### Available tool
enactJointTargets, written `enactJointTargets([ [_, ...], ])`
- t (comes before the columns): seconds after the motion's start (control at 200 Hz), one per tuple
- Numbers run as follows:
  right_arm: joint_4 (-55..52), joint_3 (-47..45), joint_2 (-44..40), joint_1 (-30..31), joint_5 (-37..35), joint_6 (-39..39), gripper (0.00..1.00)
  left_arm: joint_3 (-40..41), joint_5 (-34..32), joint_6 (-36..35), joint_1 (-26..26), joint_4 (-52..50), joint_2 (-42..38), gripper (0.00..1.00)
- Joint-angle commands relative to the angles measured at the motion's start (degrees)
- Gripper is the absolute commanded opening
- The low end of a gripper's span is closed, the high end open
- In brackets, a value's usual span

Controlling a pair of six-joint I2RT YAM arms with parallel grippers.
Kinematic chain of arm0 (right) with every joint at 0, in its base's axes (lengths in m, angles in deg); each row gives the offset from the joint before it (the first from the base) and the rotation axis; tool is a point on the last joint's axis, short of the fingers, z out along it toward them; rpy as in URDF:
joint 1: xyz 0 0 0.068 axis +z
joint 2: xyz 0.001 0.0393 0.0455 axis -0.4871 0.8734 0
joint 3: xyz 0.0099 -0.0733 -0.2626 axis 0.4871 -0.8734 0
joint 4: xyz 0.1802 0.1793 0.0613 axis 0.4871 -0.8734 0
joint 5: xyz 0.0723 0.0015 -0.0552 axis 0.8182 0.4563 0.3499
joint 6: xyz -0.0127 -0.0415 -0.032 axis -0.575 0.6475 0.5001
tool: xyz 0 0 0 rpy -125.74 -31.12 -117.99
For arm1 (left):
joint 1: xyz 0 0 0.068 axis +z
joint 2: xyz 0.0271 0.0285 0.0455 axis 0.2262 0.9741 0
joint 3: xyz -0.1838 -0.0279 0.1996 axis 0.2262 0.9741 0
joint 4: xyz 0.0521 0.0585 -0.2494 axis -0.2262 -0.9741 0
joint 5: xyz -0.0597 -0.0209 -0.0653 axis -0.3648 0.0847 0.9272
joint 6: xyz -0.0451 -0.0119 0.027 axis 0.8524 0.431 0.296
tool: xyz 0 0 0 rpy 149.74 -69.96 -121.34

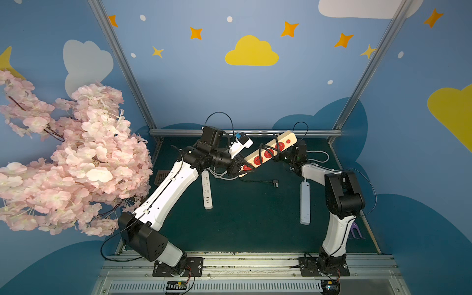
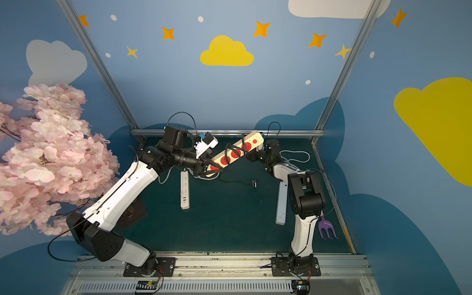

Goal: Wrap the cord around the power strip
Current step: Wrap the power cord around the power strip.

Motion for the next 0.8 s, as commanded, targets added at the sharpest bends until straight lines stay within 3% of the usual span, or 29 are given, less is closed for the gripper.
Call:
enactJointTargets([
  [0.0, 5.5, -0.8, -0.3, 2.2, -7.9, -5.3, 0.55, -4.1, 0.0, 1.0, 0.0, 1.8, 1.0, 0.03],
  [0.1, 3.3, 0.7, 1.3, 3.0, -16.4, -8.9, 0.55, -4.9, -1.1, 2.6, -0.1, 2.3, 1.1, 0.03],
  [0.24, 8.2, 1.2, 4.3, 3.3, -20.4, -15.8, 0.52, -5.7, -2.6, 5.0, 0.2, 3.6, 0.8, 0.03],
  [0.4, 7.2, 2.0, 5.9, 4.7, -20.5, -15.8, 0.22, -4.8, -5.5, 12.3, 3.3, 10.4, 0.8, 0.03],
  [0.486, 5.7, -0.9, 3.6, 6.3, -21.0, -12.1, 0.09, -4.1, -7.2, 17.0, 5.8, 14.2, 1.2, 0.03],
  [0.606, -2.8, -5.0, -1.9, 9.4, -22.5, -3.1, 0.00, -3.0, -10.2, 20.5, 8.7, 18.0, 2.5, 0.03],
  [0.691, -9.6, -8.2, -6.6, 12.6, -25.9, 5.6, 0.00, -3.2, -13.5, 21.6, 11.4, 18.5, 4.3, 0.03],
  [0.796, -18.3, -11.5, -12.4, 17.2, -32.8, 16.4, 0.00, -5.5, -21.1, 17.3, 12.7, 14.2, 7.4, 0.03],
])
